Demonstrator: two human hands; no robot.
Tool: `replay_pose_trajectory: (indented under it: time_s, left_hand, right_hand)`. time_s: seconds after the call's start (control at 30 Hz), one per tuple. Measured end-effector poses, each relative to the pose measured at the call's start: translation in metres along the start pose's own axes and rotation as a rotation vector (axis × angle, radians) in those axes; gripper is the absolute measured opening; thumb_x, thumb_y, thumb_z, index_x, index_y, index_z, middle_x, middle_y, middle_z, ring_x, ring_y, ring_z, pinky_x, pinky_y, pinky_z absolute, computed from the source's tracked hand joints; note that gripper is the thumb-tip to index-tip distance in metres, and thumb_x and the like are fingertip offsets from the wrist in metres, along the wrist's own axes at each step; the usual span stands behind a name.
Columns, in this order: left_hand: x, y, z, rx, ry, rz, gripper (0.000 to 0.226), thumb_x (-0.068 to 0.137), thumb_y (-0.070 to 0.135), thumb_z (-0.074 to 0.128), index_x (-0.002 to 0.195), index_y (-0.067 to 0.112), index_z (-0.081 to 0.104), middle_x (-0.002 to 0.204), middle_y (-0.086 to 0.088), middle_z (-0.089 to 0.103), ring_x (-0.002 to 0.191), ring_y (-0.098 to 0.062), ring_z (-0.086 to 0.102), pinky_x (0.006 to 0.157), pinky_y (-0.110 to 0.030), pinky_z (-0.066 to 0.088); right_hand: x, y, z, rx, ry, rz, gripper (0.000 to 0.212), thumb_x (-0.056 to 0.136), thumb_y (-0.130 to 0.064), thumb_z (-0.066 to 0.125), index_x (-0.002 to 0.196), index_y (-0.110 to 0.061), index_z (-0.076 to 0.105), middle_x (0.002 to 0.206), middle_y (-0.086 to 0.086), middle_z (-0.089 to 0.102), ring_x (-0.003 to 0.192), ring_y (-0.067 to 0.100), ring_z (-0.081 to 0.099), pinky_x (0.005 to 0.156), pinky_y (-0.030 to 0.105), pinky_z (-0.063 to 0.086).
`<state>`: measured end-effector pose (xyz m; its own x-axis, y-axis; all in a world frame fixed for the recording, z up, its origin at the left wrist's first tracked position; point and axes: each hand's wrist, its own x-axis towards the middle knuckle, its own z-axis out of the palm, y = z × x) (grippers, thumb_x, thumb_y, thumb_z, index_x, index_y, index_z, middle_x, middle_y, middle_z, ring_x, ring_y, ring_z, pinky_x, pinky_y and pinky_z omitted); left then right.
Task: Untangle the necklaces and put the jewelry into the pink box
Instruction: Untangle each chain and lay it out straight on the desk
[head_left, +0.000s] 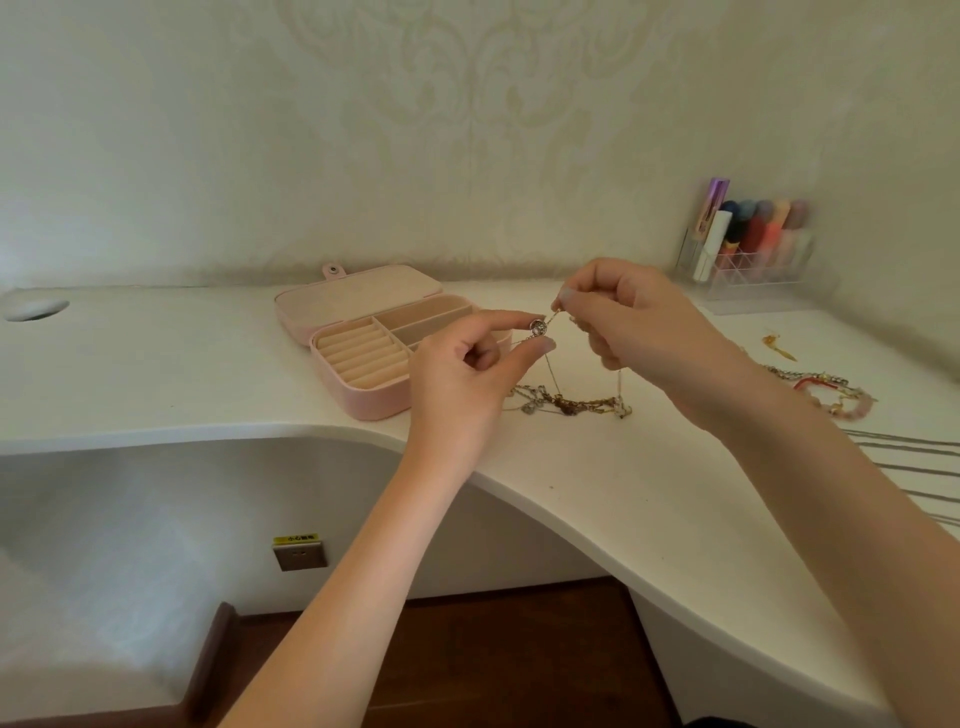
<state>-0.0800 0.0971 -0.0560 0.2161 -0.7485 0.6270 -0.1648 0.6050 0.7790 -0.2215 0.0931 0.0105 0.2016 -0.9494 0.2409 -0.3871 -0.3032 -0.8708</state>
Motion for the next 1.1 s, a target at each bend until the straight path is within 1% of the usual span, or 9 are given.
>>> replay_pose_trajectory:
  time_s: [0.13, 0.3, 0.37, 0.43, 0.5, 0.7, 0.8, 0.9, 1.1]
  left_hand:
    - [-0.001, 0.0, -0.001, 0.001, -0.018, 0.012, 0.016, 0.076, 0.017, 0.076, 0.086, 0.028, 0.071, 0.048, 0.014, 0.027, 0.049, -0.005, 0.025, 0.052, -0.024, 0.028]
    - [-0.003, 0.002, -0.001, 0.044, -0.041, 0.034, 0.015, 0.076, 0.02, 0.077, 0.086, 0.03, 0.071, 0.05, 0.012, 0.026, 0.049, -0.007, 0.025, 0.054, -0.025, 0.028]
    - [-0.005, 0.004, -0.001, 0.101, -0.081, 0.066, 0.017, 0.076, 0.023, 0.077, 0.086, 0.034, 0.07, 0.051, 0.009, 0.027, 0.05, -0.006, 0.027, 0.054, -0.027, 0.03]
    - [-0.007, 0.008, -0.001, 0.141, -0.146, 0.083, 0.016, 0.074, 0.03, 0.076, 0.086, 0.037, 0.069, 0.05, 0.006, 0.028, 0.049, -0.006, 0.028, 0.054, -0.021, 0.03]
    - [-0.009, 0.011, 0.0, 0.142, -0.196, 0.074, 0.014, 0.072, 0.036, 0.073, 0.085, 0.035, 0.07, 0.05, 0.007, 0.027, 0.048, -0.006, 0.028, 0.054, -0.014, 0.027]
    - [-0.012, 0.019, 0.008, 0.136, -0.303, 0.106, 0.012, 0.073, 0.035, 0.072, 0.084, 0.04, 0.068, 0.051, 0.004, 0.03, 0.047, -0.004, 0.029, 0.051, -0.009, 0.024]
    - [-0.014, 0.019, 0.012, 0.114, -0.346, 0.116, 0.015, 0.072, 0.037, 0.076, 0.083, 0.043, 0.068, 0.052, 0.001, 0.03, 0.048, -0.003, 0.028, 0.05, -0.009, 0.022]
    - [-0.014, 0.015, 0.013, 0.104, -0.359, 0.118, 0.009, 0.072, 0.037, 0.071, 0.08, 0.041, 0.071, 0.052, 0.002, 0.03, 0.048, -0.003, 0.027, 0.051, -0.009, 0.023]
    - [-0.016, 0.017, 0.012, 0.158, -0.404, 0.178, 0.028, 0.074, 0.035, 0.07, 0.102, 0.036, 0.065, 0.058, -0.008, 0.037, 0.049, -0.002, 0.032, 0.054, -0.005, 0.026]
  right_hand:
    - [0.0, 0.001, 0.004, 0.102, -0.06, 0.057, 0.014, 0.097, -0.015, 0.045, 0.087, -0.014, 0.054, 0.064, -0.004, 0.05, 0.046, 0.006, 0.04, 0.048, 0.019, 0.034]
    - [-0.001, 0.005, -0.008, -0.259, -0.046, -0.166, 0.006, 0.088, -0.029, 0.061, 0.086, -0.024, 0.062, 0.05, -0.013, 0.035, 0.046, 0.002, 0.034, 0.049, 0.013, 0.029]
    - [-0.005, 0.0, -0.017, -0.364, -0.103, -0.237, 0.004, 0.082, -0.032, 0.068, 0.082, -0.028, 0.067, 0.046, -0.019, 0.043, 0.049, -0.004, 0.041, 0.049, 0.009, 0.03]
    - [-0.008, 0.0, -0.026, -0.431, -0.135, -0.276, 0.002, 0.08, -0.028, 0.072, 0.08, -0.028, 0.07, 0.053, -0.033, 0.049, 0.056, -0.013, 0.046, 0.055, 0.004, 0.033]
    - [-0.011, 0.005, -0.037, -0.501, -0.126, -0.293, 0.005, 0.076, -0.03, 0.075, 0.081, -0.03, 0.072, 0.061, -0.036, 0.051, 0.06, -0.012, 0.045, 0.059, 0.005, 0.034]
    - [-0.032, 0.02, -0.057, -0.417, -0.082, -0.33, 0.012, 0.066, -0.04, 0.073, 0.075, -0.033, 0.075, 0.057, -0.022, 0.052, 0.06, -0.003, 0.047, 0.056, 0.008, 0.032]
    - [-0.037, 0.028, -0.06, -0.362, 0.045, -0.341, 0.006, 0.07, -0.04, 0.074, 0.072, -0.034, 0.073, 0.051, -0.007, 0.032, 0.049, 0.007, 0.032, 0.048, 0.012, 0.023]
    - [-0.038, 0.028, -0.06, -0.33, 0.058, -0.389, 0.007, 0.075, -0.033, 0.078, 0.073, -0.031, 0.071, 0.053, -0.006, 0.024, 0.047, 0.008, 0.024, 0.047, 0.011, 0.02]
    - [-0.043, 0.031, -0.049, -0.368, 0.1, -0.453, 0.007, 0.077, -0.028, 0.071, 0.072, -0.028, 0.066, 0.053, -0.006, 0.027, 0.045, 0.005, 0.026, 0.047, 0.008, 0.022]
